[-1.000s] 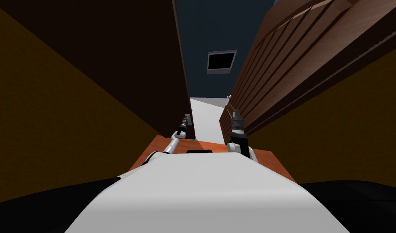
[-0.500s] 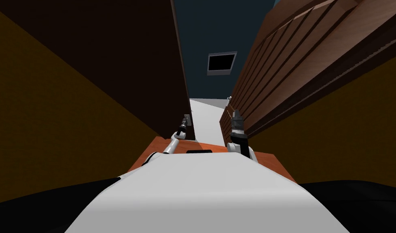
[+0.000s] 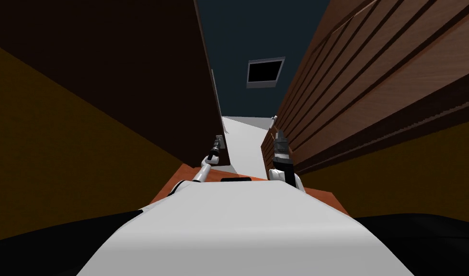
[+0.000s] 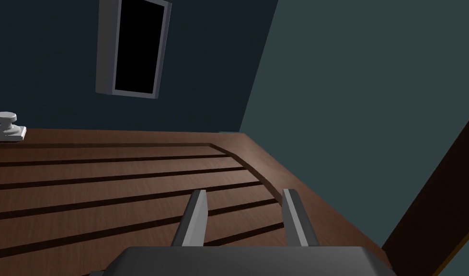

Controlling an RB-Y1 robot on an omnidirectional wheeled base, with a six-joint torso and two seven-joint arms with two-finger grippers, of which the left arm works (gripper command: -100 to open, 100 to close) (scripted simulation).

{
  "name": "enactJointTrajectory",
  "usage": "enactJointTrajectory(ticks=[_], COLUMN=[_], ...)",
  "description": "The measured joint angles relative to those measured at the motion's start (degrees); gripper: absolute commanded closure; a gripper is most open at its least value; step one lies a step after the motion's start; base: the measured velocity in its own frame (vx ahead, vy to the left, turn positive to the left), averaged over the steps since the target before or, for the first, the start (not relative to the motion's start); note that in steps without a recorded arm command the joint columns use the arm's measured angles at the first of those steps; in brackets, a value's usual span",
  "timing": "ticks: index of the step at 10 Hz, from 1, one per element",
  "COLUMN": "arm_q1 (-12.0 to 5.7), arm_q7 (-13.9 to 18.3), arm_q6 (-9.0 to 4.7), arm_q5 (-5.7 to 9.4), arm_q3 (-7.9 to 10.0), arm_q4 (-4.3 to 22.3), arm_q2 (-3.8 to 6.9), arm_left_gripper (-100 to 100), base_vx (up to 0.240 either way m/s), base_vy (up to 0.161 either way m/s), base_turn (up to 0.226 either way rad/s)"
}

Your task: Push the door open

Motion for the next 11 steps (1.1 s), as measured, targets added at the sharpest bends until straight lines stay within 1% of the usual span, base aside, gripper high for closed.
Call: enactJointTrajectory(ticks=[1,2,3,4,5,6,7,8,9,10,11], arm_q1=[-0.7,-0.72,-0.52,0.27,0.19,-0.54,-0.48,0.01,0.93,-0.29,-1.62], arm_q7=[0.1,0.2,-0.2,-0.6,-0.9,-1.2,-1.5,-1.8,-2.3,-2.3,-2.4], arm_q6=[-0.49,-0.54,-0.3,0.19,0.61,0.7,0.83,1.24,2.05,1.16,-0.54], arm_q5=[0.24,0.45,0.58,0.71,0.86,1.05,1.21,1.37,1.5,1.69,1.9], arm_q3=[0.69,1.33,2.23,2.95,3.66,4.5,5.26,6.09,7.03,7.59,8.49], arm_q4=[1.2,1.2,1.1,0.1,-0.1,0.8,0.7,0.2,-1.3,0.7,3.6], arm_q2=[0.46,0.98,0.85,0.96,1.06,1.14,1.27,1.36,1.29,1.77,2.04], arm_left_gripper=[100,100,100,100,100,100,100,100,100,100,100], base_vx=[0.161,0.183,0.2,0.143,0.143,0.161,0.194,0.215,0.138,0.142,0.106], base_vy=[-0.143,-0.126,-0.141,-0.11,-0.104,-0.134,-0.142,-0.166,-0.108,-0.094,-0.079], base_turn=[0.076,0.102,0.072,0.071,0.078,0.107,0.095,0.093,0.078,0.055,0.037])
